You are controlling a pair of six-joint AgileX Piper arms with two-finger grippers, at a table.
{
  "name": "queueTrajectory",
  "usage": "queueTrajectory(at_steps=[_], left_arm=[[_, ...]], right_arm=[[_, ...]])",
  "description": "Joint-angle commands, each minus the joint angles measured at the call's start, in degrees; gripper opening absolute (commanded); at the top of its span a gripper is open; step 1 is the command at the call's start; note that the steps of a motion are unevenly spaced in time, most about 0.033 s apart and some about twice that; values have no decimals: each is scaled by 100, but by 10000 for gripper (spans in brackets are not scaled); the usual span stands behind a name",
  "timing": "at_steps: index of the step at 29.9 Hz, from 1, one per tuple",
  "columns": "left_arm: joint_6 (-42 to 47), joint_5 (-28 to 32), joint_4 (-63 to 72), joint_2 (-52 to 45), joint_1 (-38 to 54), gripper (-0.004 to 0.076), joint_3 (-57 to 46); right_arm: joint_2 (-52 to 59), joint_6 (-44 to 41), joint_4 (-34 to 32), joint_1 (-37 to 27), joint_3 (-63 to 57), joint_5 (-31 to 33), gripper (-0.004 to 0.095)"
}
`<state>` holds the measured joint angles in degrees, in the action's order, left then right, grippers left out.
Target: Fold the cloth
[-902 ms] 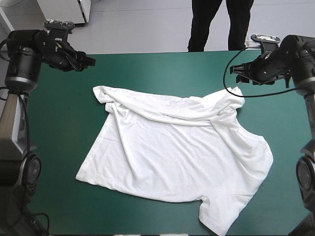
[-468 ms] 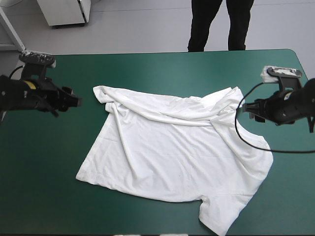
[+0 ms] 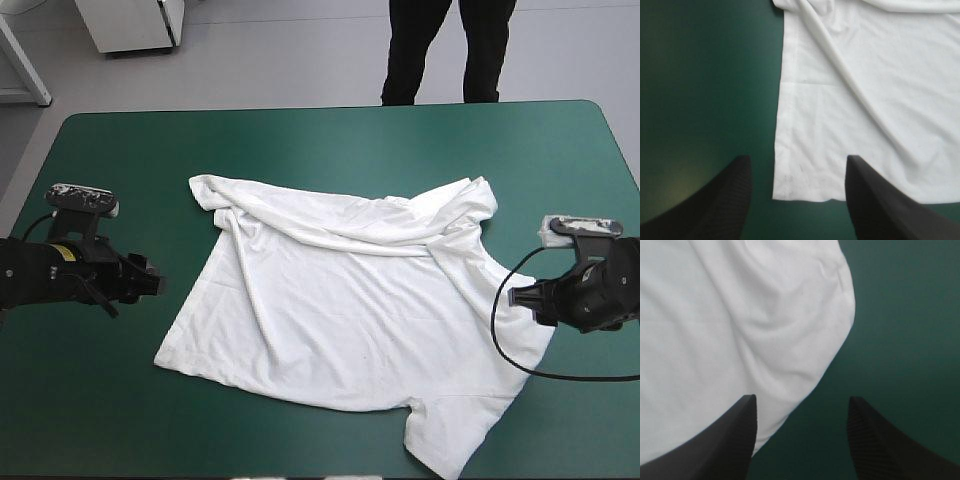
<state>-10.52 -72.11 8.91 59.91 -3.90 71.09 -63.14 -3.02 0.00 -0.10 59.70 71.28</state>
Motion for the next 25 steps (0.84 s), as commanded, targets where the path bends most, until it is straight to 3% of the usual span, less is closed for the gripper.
queueTrajectory(at_steps=[1,9,18,25], left_arm=[[74,-114,265,-87,-21,407,131],[74,-138,327,-87,-21,407,131],[74,-68,338,-87,-21,407,131],[74,-68,351,-87,-21,407,131]], right_arm=[[-24,-132,-176,-17,-420,-420,510],[-643,-358,0,-188,-1096,-1225,510],[-1474,-18,42,-576,-1096,-1563,508],[-1893,-14,241,-576,-1107,-1854,352]])
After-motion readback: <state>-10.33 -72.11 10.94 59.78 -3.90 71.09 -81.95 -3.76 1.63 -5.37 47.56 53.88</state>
